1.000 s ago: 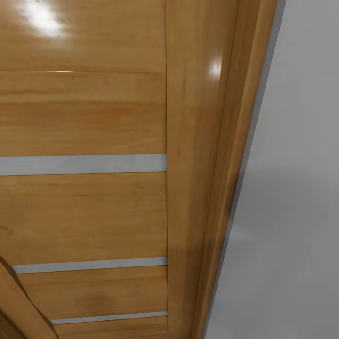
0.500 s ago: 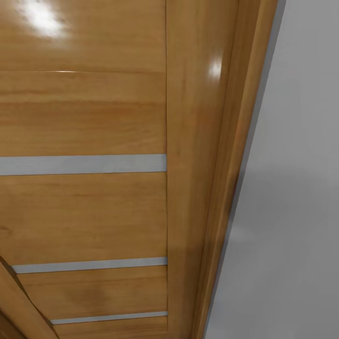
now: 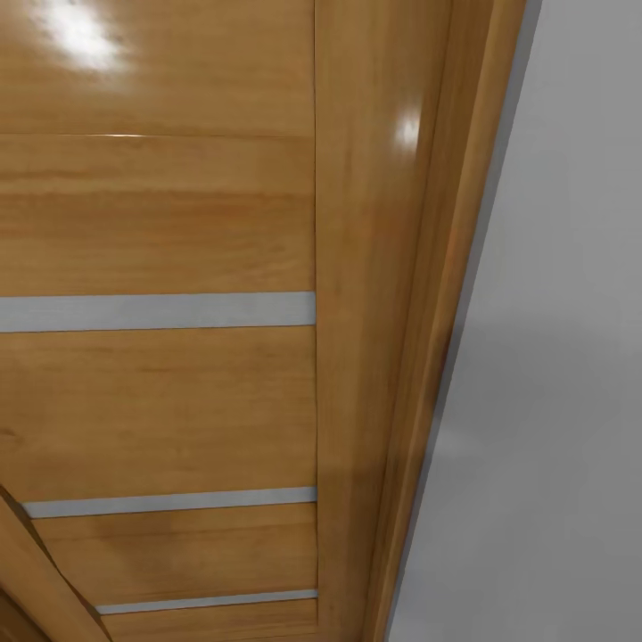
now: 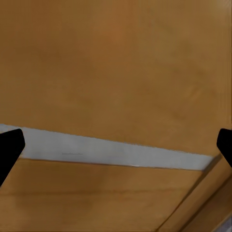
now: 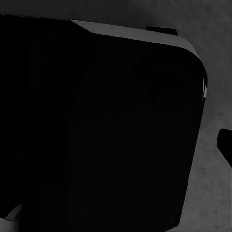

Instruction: Move the two storage containers from the living room to the garage. In the garage, place one container on the floor and stack the other container on top of it (either order is fine).

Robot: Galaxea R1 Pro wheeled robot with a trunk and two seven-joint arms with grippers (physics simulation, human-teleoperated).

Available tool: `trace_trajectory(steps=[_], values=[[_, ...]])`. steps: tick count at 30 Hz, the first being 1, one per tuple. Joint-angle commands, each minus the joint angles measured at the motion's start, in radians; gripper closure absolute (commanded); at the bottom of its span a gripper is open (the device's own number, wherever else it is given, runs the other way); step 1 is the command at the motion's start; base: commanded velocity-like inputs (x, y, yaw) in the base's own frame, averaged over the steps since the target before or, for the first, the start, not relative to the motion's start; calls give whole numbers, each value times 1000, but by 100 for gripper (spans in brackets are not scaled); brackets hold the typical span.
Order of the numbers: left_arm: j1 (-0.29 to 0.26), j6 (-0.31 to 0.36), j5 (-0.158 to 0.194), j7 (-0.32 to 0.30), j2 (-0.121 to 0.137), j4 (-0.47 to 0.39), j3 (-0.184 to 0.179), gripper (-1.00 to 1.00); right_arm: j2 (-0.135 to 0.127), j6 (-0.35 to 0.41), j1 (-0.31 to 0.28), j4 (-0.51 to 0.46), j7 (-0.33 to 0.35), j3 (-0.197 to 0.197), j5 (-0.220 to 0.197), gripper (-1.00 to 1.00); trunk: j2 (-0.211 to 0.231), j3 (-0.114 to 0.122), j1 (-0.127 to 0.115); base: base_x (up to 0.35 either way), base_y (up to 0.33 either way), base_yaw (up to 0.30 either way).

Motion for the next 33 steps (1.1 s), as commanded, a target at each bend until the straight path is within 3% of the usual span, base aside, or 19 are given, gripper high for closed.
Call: trace_trajectory(steps=[1,4,8,11,14,15,18,25,30,33], values=[[-15,17,-10,-3,3,0,-1,-100,0,0,0,0,-2,11,1,-100,0,-1,0,0,0,0],[-88,36,-72,-3,10,0,-5,-100,-1,0,0,0,-2,29,1,-100,0,-1,0,0,0,0],[-146,45,-113,-3,10,0,-7,-100,-1,0,0,0,-2,36,1,-100,0,-1,0,0,0,0],[-215,66,-164,-3,7,1,-23,-100,-2,0,0,0,-2,39,1,-100,0,-1,0,0,0,0],[-265,86,-211,-3,6,1,-63,-100,-2,0,0,0,-2,40,2,-100,0,-1,0,0,0,0],[-298,96,-241,-3,4,1,-94,-100,-2,0,0,0,-2,42,2,-100,0,-1,0,0,0,0],[-339,105,-283,22,1,1,-144,-100,-2,0,0,0,-2,47,2,-100,0,-1,0,0,0,0],[-430,118,-329,148,-10,4,-267,-100,-2,0,0,-1,-2,54,3,-100,0,-1,0,0,0,0],[-474,163,-333,240,-13,4,-325,-100,-4,0,0,-1,-2,55,3,-100,0,-1,0,0,0,0],[-504,180,-335,285,-11,5,-342,-100,-6,0,0,-1,-3,55,3,-100,0,-1,0,0,0,0]])
